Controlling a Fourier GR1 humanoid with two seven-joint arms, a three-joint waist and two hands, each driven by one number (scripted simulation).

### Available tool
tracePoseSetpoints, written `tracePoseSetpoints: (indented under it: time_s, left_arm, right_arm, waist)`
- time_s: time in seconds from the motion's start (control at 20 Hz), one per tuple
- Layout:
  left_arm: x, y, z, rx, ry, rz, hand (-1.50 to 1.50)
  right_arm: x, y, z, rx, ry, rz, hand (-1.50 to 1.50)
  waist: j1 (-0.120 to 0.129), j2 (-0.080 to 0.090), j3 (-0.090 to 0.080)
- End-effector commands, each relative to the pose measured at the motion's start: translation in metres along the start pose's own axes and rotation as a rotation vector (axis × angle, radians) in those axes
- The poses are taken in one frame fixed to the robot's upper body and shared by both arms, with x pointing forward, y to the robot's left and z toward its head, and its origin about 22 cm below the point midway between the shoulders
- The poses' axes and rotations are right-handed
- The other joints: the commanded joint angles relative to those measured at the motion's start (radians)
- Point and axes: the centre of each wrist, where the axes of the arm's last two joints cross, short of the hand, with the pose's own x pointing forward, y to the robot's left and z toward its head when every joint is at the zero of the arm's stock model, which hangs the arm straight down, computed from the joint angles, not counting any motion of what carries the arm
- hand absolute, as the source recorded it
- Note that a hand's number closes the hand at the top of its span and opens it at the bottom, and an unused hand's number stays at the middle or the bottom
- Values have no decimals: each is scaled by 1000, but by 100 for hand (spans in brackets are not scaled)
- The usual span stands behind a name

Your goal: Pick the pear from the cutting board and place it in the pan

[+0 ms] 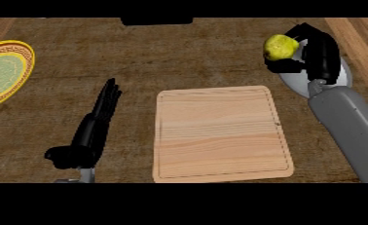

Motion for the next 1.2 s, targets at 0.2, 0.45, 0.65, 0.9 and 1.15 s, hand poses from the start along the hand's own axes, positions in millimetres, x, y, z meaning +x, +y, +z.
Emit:
tracePoseSetpoints:
  time_s: [0.2, 0.45, 0.65, 0.9, 1.15]
  left_arm:
    - [24, -4, -17, -57, -25, 1, 0]
    - [6, 2, -13, -56, -32, -11, 0]
    - [12, -6, -15, -63, -29, 17, 0]
    - [16, -16, -26, -83, -49, 3, 0]
    - [10, -20, -22, -123, -52, 17, 0]
  right_arm:
    - [-65, -47, -15, -271, 33, 167, 150]
    - [-101, -48, -28, -374, 58, 82, 150]
    - [-128, -67, -38, -381, 56, 56, 150]
    - [-134, -75, -55, -382, 79, 75, 150]
    - [-153, -71, -45, 75, 289, 185, -150]
  waist:
    - [48, 18, 2]
    - [64, 23, 3]
    - [65, 23, 3]
    - [86, 32, 5]
    - [125, 46, 4]
